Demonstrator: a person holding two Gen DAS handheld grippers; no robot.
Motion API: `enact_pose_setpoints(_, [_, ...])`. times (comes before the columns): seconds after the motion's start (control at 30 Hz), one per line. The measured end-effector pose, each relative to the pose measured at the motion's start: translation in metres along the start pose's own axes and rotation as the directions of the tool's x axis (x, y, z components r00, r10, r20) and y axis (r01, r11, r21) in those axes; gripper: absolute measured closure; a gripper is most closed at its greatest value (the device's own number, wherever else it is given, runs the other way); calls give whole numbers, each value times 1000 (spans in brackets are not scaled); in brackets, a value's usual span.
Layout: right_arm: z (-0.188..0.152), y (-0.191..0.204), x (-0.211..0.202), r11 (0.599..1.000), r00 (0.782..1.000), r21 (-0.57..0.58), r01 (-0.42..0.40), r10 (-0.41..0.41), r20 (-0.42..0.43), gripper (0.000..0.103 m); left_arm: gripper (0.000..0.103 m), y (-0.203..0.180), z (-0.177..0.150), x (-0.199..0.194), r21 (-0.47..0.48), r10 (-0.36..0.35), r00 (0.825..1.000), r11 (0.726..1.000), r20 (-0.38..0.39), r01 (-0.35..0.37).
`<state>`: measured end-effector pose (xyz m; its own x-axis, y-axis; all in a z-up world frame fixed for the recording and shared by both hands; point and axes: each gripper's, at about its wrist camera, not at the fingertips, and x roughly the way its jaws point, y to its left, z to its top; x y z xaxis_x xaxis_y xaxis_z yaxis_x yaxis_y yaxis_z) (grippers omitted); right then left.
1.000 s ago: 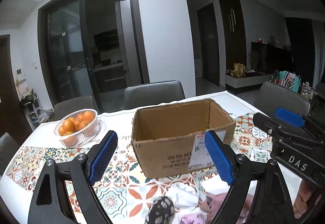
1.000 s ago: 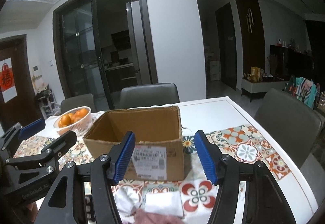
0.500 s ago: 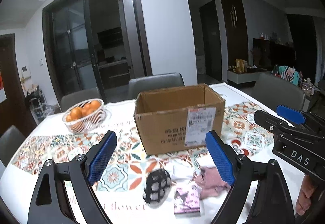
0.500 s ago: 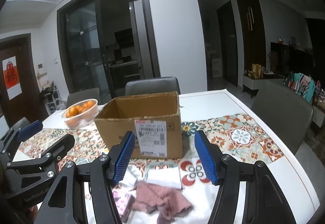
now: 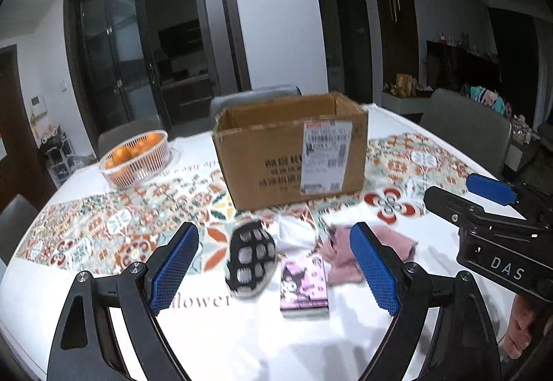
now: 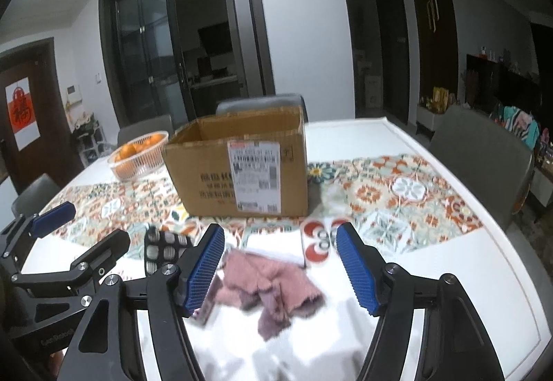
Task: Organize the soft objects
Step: 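Move both tools back toward the remaining items on the table, then grasp the pink Kuromi tissue pack with the left tool while the right tool grasps the pink towel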
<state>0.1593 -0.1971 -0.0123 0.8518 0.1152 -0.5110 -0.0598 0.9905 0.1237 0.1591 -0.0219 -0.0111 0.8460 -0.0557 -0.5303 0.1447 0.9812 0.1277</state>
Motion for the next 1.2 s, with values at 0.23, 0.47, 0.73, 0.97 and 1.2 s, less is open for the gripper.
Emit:
enact_pose_setpoints(0.23, [-23,-2,14,1000,996,-30,-9,6,-93,34,13,-9,-24,15,5,-18,996,1000,-85,18])
enact_pose_setpoints(0.47, [-40,-7,30,998,986,-52,-20,11,-168,34,13,-16,-44,29,-2,-35,989,999,-146,35])
enact_pose_setpoints(0.73, [-53,-10,50,994,971,-96,-49,25,-237,34,13,-26,-59,49,13,-48,979,999,-200,51])
enact_pose_setpoints(0.97, [-58,-17,71,993,956,-98,-69,37,-291,34,13,-31,-67,73,-1,-71,962,997,-265,73])
enact_pose_setpoints(1.2, [-62,-14,90,988,939,-112,-103,60,-337,34,13,-31,-69,91,-14,-80,951,997,-300,79])
